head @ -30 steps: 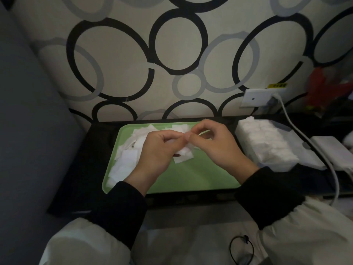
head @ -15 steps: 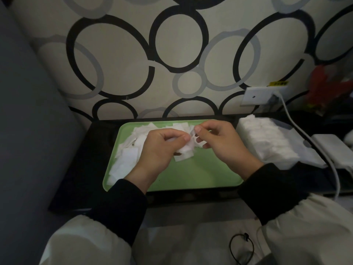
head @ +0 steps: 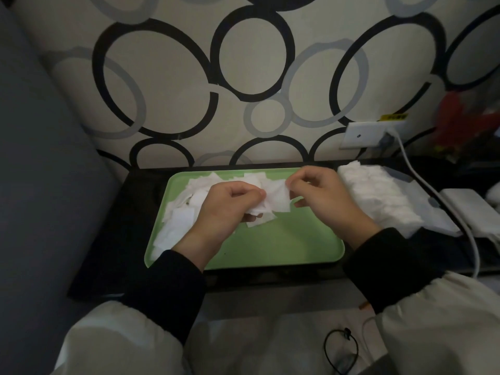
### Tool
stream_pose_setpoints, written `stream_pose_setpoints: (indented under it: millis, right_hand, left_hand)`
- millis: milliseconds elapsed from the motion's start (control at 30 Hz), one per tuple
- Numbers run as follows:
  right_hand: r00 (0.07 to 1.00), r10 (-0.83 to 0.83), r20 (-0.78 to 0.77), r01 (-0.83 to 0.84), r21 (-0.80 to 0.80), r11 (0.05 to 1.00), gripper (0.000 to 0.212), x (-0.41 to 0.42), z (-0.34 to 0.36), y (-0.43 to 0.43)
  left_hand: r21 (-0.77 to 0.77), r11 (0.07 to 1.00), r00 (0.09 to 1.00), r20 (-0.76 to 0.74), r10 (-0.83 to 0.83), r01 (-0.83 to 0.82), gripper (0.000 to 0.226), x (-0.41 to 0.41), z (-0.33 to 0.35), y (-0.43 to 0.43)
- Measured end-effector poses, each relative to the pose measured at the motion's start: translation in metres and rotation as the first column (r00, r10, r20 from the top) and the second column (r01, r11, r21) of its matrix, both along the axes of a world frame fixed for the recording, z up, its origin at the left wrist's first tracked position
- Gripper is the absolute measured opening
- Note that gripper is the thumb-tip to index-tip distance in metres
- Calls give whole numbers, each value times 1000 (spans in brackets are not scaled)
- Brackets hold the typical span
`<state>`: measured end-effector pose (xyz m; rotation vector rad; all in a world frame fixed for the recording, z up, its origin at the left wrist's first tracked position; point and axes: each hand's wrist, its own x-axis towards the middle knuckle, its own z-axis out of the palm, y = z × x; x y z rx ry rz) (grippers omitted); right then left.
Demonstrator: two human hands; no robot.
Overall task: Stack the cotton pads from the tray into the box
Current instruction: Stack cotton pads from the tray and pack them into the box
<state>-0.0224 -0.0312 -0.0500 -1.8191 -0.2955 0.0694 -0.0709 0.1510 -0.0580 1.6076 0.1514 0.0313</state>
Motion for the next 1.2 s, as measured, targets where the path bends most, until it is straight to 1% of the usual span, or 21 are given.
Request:
stream_pose_setpoints:
  millis: [67, 100, 200, 267, 300, 367, 433, 533, 600, 700, 767, 833, 933, 1067, 1133, 1200]
  right_hand:
    - [997, -49, 59, 51, -32, 998, 16, 2, -2, 0]
    - [996, -59, 65, 60, -24, 998, 14, 3, -3, 0]
    - [1000, -9, -28, 10, 38, 999, 4, 1, -2, 3]
    - [995, 52, -90, -50, 29, 998, 24, -1, -3, 3]
    - [990, 86, -109, -84, 24, 996, 29, -2, -3, 4]
    - [981, 137, -138, -134, 30, 990, 26, -3, -4, 4]
    - [978, 143, -149, -137, 53, 989, 18, -3, -5, 3]
    - [977, 94, -193, -60, 177, 982, 15, 0, -4, 1]
    - [970, 67, -235, 2, 278, 960, 14, -1, -1, 1]
    - [948, 75, -310, 52, 382, 923, 7, -2, 3, 2]
    - [928, 104, -358, 57, 412, 909, 6, -3, 4, 3]
    - [916, 121, -383, 48, 404, 914, 7, -3, 5, 5]
    - [923, 117, -366, 6, 316, 949, 10, -6, 3, 8]
    - [929, 75, -362, 6, 218, 976, 26, -11, -2, 17]
    - [939, 63, -339, 9, 208, 978, 25, -16, -3, 22]
    - [949, 55, -311, 22, 238, 971, 24, -18, -4, 26]
  left_hand:
    - [0, 1000, 1000, -7, 2, -2, 12, 1, -1, -1]
    - [-1, 1000, 1000, -9, 2, -2, 12, 1, -1, -2]
    - [-1, 1000, 1000, -11, -3, 3, 12, 1, 0, -4]
    - [-6, 1000, 1000, -14, -12, 11, 12, 1, 1, -4]
    - [-9, 1000, 1000, -14, -16, 16, 12, 1, 1, -4]
    - [-21, 1000, 1000, -12, -20, 20, 11, 1, 1, -3]
    - [-33, 999, 1000, -9, -19, 19, 10, 1, 1, -3]
    - [-51, 999, 1000, -5, -19, 18, 8, 1, -2, -2]
    - [-35, 999, 1000, 17, -12, 12, 15, 3, -6, 0]
    - [17, 999, 998, 47, 35, -35, 34, 5, -9, 1]
    - [12, 998, 997, 43, 60, -61, 50, 5, -9, -1]
    - [-14, 996, 996, 16, 87, -87, 58, 5, -9, -1]
    - [-61, 993, 995, -19, 99, -100, 54, 6, -10, -1]
    - [-114, 990, 996, -41, 83, -87, 39, 7, -10, -6]
    - [-160, 984, 996, -51, 73, -80, 30, 7, -9, -8]
    - [-178, 982, 997, -48, 54, -62, 22, 6, -8, -10]
